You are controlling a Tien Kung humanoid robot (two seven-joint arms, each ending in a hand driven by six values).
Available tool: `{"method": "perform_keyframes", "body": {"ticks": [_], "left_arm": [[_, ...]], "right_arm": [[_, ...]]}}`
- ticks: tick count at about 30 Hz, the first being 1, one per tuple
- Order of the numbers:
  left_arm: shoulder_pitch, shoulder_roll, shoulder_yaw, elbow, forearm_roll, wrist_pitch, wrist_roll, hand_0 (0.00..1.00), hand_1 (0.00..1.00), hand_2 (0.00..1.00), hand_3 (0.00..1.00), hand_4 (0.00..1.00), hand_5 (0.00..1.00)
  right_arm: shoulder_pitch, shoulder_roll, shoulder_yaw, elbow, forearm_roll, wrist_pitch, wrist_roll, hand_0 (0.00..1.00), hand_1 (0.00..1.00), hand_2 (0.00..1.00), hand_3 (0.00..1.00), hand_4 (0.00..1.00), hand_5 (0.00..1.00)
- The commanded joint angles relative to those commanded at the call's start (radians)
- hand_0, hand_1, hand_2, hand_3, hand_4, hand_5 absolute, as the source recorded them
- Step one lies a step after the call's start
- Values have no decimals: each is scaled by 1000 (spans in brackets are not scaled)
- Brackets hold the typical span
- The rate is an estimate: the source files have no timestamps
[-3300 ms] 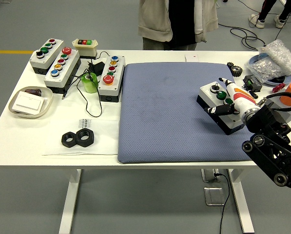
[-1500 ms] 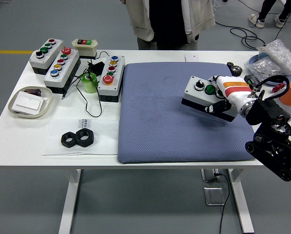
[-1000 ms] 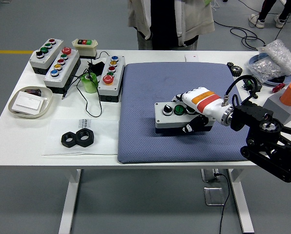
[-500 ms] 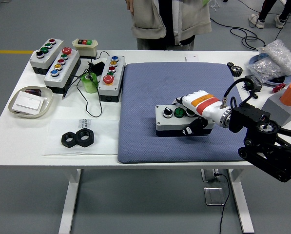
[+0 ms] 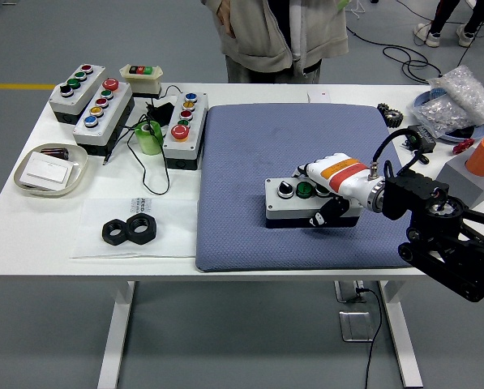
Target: Pick up the button,place it on the desk,press the button,press the button
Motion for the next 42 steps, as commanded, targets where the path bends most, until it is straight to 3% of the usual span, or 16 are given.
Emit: {"method": "perform_keyframes", "body": {"ticks": [5, 6, 11, 12, 17, 18, 23, 24, 27, 33, 35, 36, 42], "left_arm": [[0, 1, 4, -1, -5, 0, -1, 710, 732, 838, 838, 762, 998], [0, 1, 4, -1, -4, 0, -1, 711, 732, 838, 839, 761, 998], [0, 1, 1, -1, -1, -1, 1, 711, 732, 838, 839, 761, 998], [0, 1, 0, 0, 0, -1, 1, 711, 732, 838, 839, 763, 998], [1, 1, -3, 0, 8, -3, 3, 711, 732, 838, 839, 763, 998], [1, 1, -4, 0, 8, -3, 3, 711, 732, 838, 840, 765, 998], [3, 0, -12, 1, 18, -3, 5, 711, 732, 838, 840, 765, 998], [3, 0, -14, 1, 20, -3, 6, 712, 732, 838, 840, 760, 998], [4, -1, -19, 1, 26, -4, 8, 712, 732, 838, 840, 760, 998], [10, 1, -23, 2, 32, -5, 7, 712, 732, 838, 840, 759, 998], [12, 2, -23, 3, 30, -6, 5, 712, 732, 838, 840, 759, 998], [12, 2, -23, 3, 29, -7, 4, 711, 732, 839, 841, 758, 998], [9, 4, -12, 4, 14, -6, -4, 711, 732, 839, 841, 758, 998]], "right_arm": [[0, 0, 11, 7, -11, 12, -10, 600, 562, 666, 912, 898, 129], [1, 0, 15, 8, -16, 16, -10, 740, 605, 732, 946, 936, 187], [0, -5, 34, 16, -26, 47, -14, 740, 605, 732, 946, 936, 187], [0, -6, 37, 17, -28, 54, -15, 846, 673, 850, 998, 983, 263], [-2, -10, 53, 27, -41, 96, -10, 846, 673, 850, 998, 983, 263], [-2, -10, 54, 28, -42, 97, -9, 909, 737, 920, 998, 998, 273], [-10, -16, 68, 36, -48, 104, 2, 909, 737, 920, 998, 998, 273], [-12, -17, 71, 39, -48, 105, 3, 995, 877, 998, 998, 998, 262], [-22, -28, 94, 67, -49, 116, 0, 995, 877, 998, 998, 998, 262], [-77, -102, 241, 229, -63, 172, -21, 998, 907, 998, 998, 998, 257], [-105, -141, 301, 299, -68, 164, -34, 998, 907, 998, 998, 998, 257], [-114, -157, 327, 331, -67, 159, -40, 931, 789, 891, 998, 945, 194], [-162, -249, 421, 459, -75, 142, -88, 931, 789, 891, 998, 945, 194]]}}
